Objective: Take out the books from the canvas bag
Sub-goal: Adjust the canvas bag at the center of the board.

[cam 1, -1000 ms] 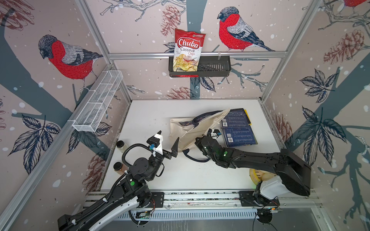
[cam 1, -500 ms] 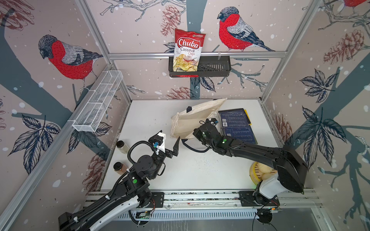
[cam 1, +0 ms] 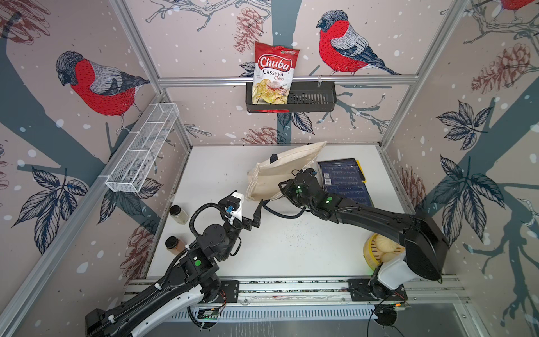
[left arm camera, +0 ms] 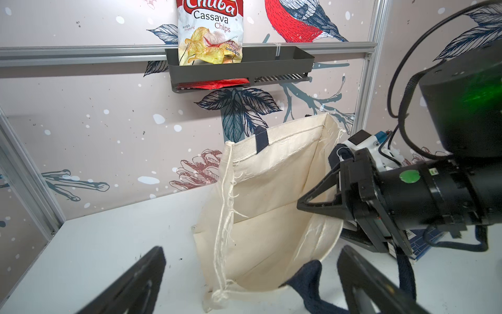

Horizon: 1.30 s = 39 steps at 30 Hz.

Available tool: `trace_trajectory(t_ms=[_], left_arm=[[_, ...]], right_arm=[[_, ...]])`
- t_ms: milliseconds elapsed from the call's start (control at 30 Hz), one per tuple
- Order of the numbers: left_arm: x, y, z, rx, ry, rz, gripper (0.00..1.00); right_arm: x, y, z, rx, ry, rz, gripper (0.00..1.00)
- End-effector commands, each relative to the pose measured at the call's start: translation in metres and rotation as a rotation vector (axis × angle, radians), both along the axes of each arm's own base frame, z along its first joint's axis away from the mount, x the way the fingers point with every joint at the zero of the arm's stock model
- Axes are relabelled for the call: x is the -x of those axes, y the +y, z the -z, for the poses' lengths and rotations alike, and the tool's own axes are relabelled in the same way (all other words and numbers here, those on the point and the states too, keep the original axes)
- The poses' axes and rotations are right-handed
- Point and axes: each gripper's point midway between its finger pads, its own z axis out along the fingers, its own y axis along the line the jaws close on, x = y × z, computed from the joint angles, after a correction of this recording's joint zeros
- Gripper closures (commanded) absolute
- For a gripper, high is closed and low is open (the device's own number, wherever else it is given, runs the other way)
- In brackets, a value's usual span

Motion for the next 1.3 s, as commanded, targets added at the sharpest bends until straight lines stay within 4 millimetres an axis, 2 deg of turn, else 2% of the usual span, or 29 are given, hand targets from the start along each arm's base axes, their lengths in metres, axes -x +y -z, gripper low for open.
trace_trajectory(t_ms=[0,200,333,500,1033,1267], left_arm=[[0.0,0.0,-0.009,0.023,-0.021,0.005,0.01],[0.0,0.0,-0.009,0.022,-0.02,0.006,0.01],[0.0,0.0,-0.01,0.022,-0.02,0.005,0.01],[-0.002,0.0,-0.008,0.017,-0.015,0.005,0.01],[-0.003,-0.001,-0.006,0.011,-0.006,0.006,0.01],[-0.004,-0.001,-0.006,0.01,-0.006,0.004,0.01]], right_arm=[[-0.004,-0.003,-0.014,0.002,-0.036,0.011,0.5],[-0.014,-0.004,-0.02,0.001,-0.05,0.024,0.51],[-0.017,-0.006,-0.017,-0.01,-0.024,0.032,0.46],[-0.02,-0.005,-0.031,-0.018,-0.049,0.027,0.38],[-0.023,-0.019,-0.06,-0.022,-0.113,0.072,0.31],[-0.026,-0.022,-0.075,-0.024,-0.162,0.079,0.25]])
